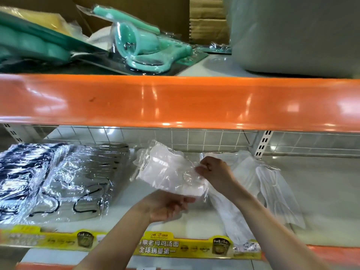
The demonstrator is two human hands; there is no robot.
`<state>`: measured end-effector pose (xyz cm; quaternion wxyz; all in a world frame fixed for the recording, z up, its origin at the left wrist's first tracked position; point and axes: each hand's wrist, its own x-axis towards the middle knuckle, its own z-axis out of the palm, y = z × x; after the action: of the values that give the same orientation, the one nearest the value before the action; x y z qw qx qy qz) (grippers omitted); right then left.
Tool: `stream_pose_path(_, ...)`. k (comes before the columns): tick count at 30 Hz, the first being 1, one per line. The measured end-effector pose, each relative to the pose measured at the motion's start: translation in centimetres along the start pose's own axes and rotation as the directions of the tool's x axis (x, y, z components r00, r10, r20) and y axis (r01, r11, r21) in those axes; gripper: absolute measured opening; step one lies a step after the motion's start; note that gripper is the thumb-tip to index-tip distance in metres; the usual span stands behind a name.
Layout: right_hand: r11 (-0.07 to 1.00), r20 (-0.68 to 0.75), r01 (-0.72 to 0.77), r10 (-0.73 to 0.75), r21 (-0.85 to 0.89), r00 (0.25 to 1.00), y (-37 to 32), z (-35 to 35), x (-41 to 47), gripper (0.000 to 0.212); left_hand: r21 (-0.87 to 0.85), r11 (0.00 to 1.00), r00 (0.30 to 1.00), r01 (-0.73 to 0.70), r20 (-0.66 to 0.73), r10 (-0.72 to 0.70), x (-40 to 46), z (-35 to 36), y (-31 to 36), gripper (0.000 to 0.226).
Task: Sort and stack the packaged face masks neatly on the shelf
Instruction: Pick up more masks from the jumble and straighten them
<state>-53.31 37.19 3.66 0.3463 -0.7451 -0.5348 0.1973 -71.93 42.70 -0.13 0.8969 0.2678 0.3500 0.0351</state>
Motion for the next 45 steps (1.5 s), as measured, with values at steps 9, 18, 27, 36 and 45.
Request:
stream_pose_path(9, 0.991, -0.054, -0.041, 0.035, -0.124, 0.998, -0.5, 2.7, 0.7, 0.008, 0.091, 0.911, 0.871, -0.403, -0.266, 0.412, -1.5, -3.2, 0.4, 0.024)
stream_pose_path(18, 0.876, -0.064, 0.3, -0.348, -0.377, 0.935, -2.0, 7.9, -0.4, 0.036, -0.137, 0.844, 0.837, -0.518, -0.287, 0.466, -1.5, -4.7, 3.1, 0.018)
stream_pose_path(27, 0.888, -0.061, 0.037, -0.073, -0.459, 0.995, -4.2, 11.0, 1.3, 0.041, -0.167, 0.884, 0.884, -0.438, -0.262, 0.388, -1.0, -5.0, 5.6, 0.033)
stream_pose_path(36, 0.89, -0.03, -0.023, 0.01, -0.455, 0.999, -3.7, 12.0, 3.4, 0.044, 0.938, 0.033, 0.435, -0.346, 0.129, 0.891, -2.2, -5.8, 5.7, 0.028)
stream_pose_path(45, 0.91, -0.007, 0.047, -0.055, -0.412, 0.998, -3.0, 13.7, 3.0, 0.032, 0.881, -0.412, 0.76, 0.232, 0.101, 0.642, 1.4, -8.8, 5.2, 0.047)
